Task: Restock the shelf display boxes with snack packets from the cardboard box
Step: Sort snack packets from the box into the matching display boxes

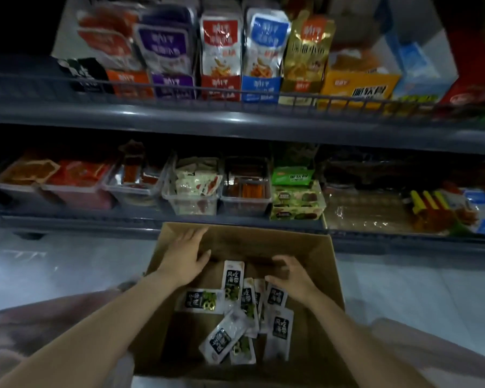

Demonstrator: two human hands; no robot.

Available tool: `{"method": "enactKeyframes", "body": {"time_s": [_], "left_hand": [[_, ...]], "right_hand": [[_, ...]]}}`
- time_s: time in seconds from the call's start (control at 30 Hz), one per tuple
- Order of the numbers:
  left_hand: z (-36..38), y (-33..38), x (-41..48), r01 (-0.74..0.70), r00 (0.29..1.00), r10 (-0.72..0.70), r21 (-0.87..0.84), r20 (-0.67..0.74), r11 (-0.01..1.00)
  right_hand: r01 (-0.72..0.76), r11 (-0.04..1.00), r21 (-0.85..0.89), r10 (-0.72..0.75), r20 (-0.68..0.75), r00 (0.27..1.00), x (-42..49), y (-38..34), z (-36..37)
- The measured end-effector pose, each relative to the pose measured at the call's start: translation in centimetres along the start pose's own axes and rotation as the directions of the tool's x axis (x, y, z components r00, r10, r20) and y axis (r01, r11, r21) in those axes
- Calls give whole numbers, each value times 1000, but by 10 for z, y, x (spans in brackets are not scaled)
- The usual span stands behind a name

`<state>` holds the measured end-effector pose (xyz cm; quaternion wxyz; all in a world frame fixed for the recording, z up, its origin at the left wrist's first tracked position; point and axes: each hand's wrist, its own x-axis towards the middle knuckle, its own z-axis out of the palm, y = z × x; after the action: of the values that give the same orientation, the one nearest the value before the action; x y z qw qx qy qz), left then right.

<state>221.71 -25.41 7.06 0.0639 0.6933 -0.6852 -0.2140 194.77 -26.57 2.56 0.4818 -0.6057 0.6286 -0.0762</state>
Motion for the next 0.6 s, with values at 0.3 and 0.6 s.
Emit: {"method": "enactKeyframes", "body": {"time_s": [0.3,0.6], "left_hand": [[78,-14,26,80,968,-89,48,234,996],[100,-51,46,105,958,-115,51,261,993]], "right_hand": [[-385,829,406,381,94,920,60,105,69],[-519,792,321,523,82,849,98,109,125]]}}
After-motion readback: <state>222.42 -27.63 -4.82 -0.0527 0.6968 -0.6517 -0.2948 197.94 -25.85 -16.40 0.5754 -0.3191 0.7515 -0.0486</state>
